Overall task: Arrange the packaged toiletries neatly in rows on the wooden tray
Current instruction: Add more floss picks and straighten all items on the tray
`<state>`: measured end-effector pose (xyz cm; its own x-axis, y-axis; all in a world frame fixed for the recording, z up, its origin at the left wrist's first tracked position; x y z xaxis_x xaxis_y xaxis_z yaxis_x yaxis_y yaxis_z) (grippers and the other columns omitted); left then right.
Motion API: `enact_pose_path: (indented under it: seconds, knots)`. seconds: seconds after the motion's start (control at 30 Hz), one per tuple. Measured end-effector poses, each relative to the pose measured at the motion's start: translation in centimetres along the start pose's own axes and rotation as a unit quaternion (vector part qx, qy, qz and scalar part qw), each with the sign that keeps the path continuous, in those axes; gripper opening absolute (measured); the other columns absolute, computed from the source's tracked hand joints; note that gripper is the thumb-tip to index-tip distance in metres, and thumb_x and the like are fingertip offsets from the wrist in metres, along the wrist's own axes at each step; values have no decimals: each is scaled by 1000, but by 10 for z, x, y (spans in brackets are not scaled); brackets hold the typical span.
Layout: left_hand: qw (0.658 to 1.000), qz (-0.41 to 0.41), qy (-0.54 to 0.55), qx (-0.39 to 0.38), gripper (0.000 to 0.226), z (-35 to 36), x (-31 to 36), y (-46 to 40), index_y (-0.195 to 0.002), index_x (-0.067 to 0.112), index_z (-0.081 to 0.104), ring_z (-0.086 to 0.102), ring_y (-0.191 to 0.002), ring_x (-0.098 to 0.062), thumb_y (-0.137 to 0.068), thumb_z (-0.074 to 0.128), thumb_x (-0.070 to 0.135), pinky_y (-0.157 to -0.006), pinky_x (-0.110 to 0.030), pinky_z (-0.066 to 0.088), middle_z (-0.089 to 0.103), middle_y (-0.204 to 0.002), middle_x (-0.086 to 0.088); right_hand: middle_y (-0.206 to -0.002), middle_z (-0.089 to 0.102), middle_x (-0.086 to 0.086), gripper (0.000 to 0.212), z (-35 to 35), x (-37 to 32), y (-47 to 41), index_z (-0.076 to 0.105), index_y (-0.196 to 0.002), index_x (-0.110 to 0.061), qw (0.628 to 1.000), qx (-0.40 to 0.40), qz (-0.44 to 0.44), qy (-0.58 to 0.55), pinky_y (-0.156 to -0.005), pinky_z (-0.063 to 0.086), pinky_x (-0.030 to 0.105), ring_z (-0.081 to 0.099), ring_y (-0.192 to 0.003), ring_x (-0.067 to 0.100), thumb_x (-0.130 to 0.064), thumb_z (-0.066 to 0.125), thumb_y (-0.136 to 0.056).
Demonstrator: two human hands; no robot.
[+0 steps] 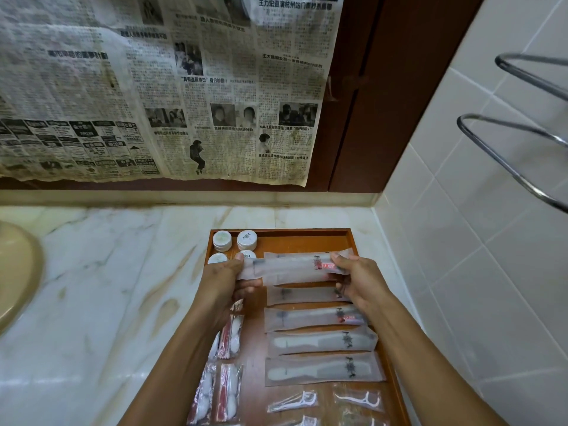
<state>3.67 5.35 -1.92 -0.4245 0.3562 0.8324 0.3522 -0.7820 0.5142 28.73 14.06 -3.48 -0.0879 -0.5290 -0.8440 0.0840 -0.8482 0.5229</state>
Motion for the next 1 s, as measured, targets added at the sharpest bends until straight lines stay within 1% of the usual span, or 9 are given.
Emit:
enact_pose_path:
  seconds: [0.23, 0.37, 0.43, 0.5, 0.63, 0.7, 0.77, 0.87, 1.0]
  knots:
    - [998, -30, 36, 33, 24, -2, -13, -16, -101, 1, 63, 71, -59, -19, -98, 55, 24, -43, -20, 53, 74, -78, -17, -106, 71, 14, 42, 0, 15, -10, 63, -121, -4, 998, 48, 8, -44, -54, 47, 27, 63, -82, 22, -20, 74, -84]
    - [999, -39, 31, 5, 26, 6, -13, -30, -103, 4, 64, 74, -70, -21, -97, 56, 29, -48, -21, 56, 74, -85, -19, -85, 72, 10, 29, -4, 16, -19, 69, -107, -6, 998, 64, 16, -23, -50, 44, 27, 58, -61, 17, -25, 73, -85]
    - [1000, -17, 6, -21, 29, 13, -4, -38, -101, 2, 68, 74, -76, -20, -91, 65, 29, -49, -19, 54, 75, -87, -17, -85, 72, 12, 24, -6, 9, -26, 71, -101, -1, 997, 61, 1, -43, -53, 47, 28, 61, -63, 18, -20, 72, -86]
    - [999, 5, -30, -23, 29, 18, 6, -48, -99, -3, 69, 73, -73, -18, -86, 72, 23, -50, -17, 53, 74, -83, -16, -86, 72, 14, 21, -7, -1, -36, 71, -98, 1, 998, 44, -15, -48, -53, 49, 28, 64, -66, 21, -16, 71, -87]
    - [994, 5, -108, -4, 28, 32, 20, -72, -93, -7, 65, 66, -56, -14, -85, 73, 18, -46, -22, 50, 72, -73, -17, -81, 75, 12, 19, -10, -26, -56, 76, -83, -6, 998, 23, -51, 26, -57, 55, 29, 66, -64, 20, -22, 69, -89]
    - [990, 16, -144, 2, 27, 39, 27, -84, -91, -8, 65, 65, -52, -13, -85, 74, 17, -48, -20, 52, 72, -71, -17, -68, 71, 8, 25, -17, -42, -68, 76, -67, -11, 992, 47, -89, 76, -51, 51, 25, 64, -58, 17, -23, 70, -88]
    - [984, 35, -173, 9, 21, 44, 33, -94, -83, -5, 65, 64, -48, -12, -85, 74, 13, -47, -19, 51, 71, -67, -17, -58, 66, 6, 32, -25, -58, -79, 70, -58, -8, 975, 82, -134, 154, -57, 47, 24, 63, -56, 14, -22, 71, -87]
    - [969, 70, -236, 18, 17, 49, 38, -110, -73, 1, 64, 64, -50, -16, -83, 75, 10, -51, -25, 52, 70, -62, -15, -57, 68, -3, 30, -32, -70, -95, 67, -58, -5, 949, 106, -166, 248, -67, 49, 24, 66, -63, 7, -18, 73, -84]
    - [946, 95, -307, 31, 15, 54, 40, -125, -74, 9, 66, 70, -59, -27, -82, 76, 17, -63, -39, 60, 69, -57, -9, -61, 67, -15, 23, -33, -76, -106, 71, -61, -13, 910, 122, -192, 346, -53, 40, 7, 62, -63, -8, -19, 75, -83]
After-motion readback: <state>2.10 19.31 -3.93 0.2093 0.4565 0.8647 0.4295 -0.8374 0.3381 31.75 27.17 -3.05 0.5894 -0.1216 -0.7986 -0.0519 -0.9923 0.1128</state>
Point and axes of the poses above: each hand's wrist, its own y-axis away from the middle knuckle, its own z-axis out of the palm, x = y × z, the point moved 7 cm from there along -y, towards the middle knuckle
